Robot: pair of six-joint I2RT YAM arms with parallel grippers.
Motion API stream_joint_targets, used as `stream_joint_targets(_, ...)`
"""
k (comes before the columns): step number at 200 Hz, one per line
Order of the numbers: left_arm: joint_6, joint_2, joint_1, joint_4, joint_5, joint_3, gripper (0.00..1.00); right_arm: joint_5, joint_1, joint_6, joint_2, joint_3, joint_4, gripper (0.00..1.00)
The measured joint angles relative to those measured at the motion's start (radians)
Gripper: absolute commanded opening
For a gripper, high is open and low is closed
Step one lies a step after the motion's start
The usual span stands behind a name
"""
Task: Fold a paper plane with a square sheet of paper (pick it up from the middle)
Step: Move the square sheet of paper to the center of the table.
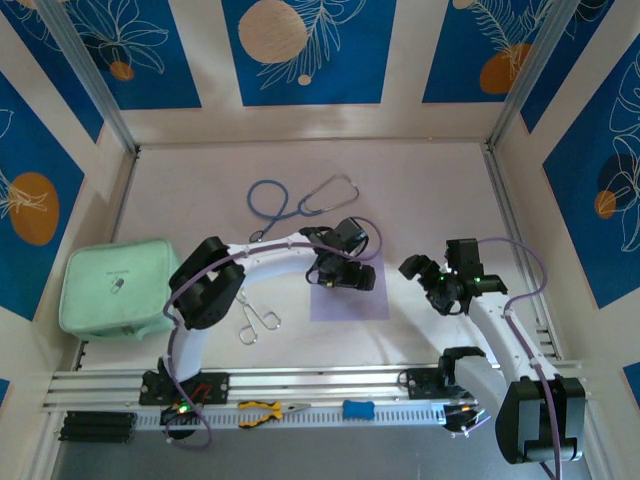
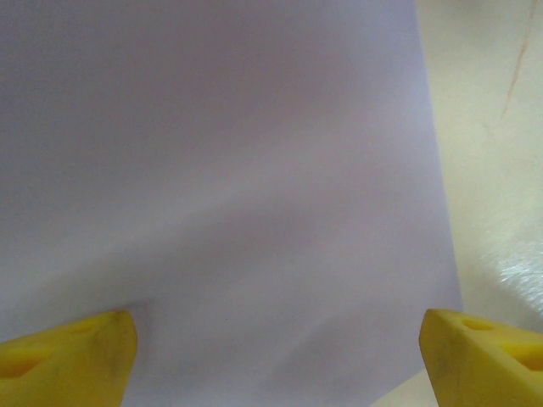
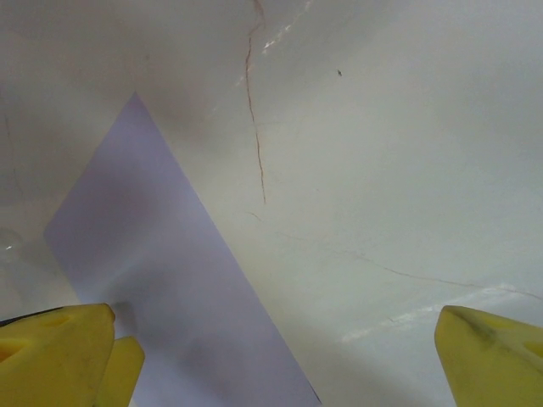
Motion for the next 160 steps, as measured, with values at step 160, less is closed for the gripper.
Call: stream_joint_targets(160, 0.188, -0.048, 0.071, -0.16, -0.153, -0.082, 0.91, 0.208, 0.314, -0.019, 0.223, 0.146, -0.075, 0.99)
